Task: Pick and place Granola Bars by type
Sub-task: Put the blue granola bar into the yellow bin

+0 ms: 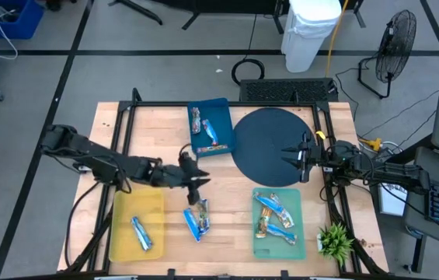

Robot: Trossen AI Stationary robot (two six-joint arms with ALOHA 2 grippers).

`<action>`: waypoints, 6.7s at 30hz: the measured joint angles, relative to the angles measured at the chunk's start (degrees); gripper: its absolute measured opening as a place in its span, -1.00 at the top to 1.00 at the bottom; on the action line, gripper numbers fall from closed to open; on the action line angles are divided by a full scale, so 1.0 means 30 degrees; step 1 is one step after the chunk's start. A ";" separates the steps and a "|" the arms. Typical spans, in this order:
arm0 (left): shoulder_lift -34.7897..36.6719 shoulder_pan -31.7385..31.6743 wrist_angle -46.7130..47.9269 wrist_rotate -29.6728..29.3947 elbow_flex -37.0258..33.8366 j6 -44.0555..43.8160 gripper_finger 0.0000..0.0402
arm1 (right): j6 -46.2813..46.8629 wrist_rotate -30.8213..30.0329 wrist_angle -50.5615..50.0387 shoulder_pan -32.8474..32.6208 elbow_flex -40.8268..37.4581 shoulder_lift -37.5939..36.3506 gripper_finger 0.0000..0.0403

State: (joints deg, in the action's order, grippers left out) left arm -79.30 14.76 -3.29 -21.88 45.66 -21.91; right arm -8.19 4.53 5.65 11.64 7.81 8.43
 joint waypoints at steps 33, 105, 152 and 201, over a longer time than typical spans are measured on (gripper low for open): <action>-1.0051 0.2140 0.9166 0.8003 0.6556 -0.8462 0.97 | 0.0000 -0.0004 0.0023 0.0006 0.0000 0.0712 0.38; -0.7282 -0.2164 1.9257 0.6569 0.5724 -2.3029 0.22 | 0.0000 0.0002 0.0008 0.0000 0.0000 0.0831 0.38; -0.7122 -0.2237 1.7693 0.5767 0.4340 -2.1314 0.28 | 0.0000 0.0002 0.0015 0.0006 0.0000 0.0823 0.38; -0.5417 1.0527 3.0080 0.8333 1.0664 -3.8706 0.96 | -0.0003 0.0002 0.0023 0.0005 0.0000 0.0823 0.38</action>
State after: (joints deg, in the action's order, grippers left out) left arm -95.55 46.35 86.95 3.12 77.65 -138.02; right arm -8.19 4.54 5.72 11.66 7.81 10.90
